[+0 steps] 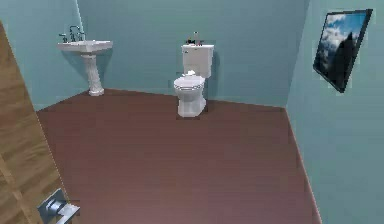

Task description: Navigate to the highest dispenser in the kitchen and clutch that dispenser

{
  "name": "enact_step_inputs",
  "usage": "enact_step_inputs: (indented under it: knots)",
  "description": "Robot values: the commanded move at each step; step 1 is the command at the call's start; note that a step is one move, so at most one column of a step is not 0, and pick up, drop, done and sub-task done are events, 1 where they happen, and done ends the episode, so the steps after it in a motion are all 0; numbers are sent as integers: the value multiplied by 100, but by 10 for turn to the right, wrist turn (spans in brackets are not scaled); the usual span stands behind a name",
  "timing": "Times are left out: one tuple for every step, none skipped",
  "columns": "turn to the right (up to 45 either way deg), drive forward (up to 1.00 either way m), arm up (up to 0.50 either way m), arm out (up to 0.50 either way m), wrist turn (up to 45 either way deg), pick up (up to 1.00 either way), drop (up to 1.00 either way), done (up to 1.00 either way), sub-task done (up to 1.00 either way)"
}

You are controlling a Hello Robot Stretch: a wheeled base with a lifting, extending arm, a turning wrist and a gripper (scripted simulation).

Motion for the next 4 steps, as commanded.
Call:
enact_step_inputs:
  knots:
    - [0, 75, 0, 0, 0, 0, 0, 0, 0]
    - [90, 0, 0, 0, 0, 0, 0, 0, 0]
    - [0, 25, 0, 0, 0, 0, 0, 0, 0]
    - [-450, 0, 0, 0, 0, 0, 0, 0, 0]
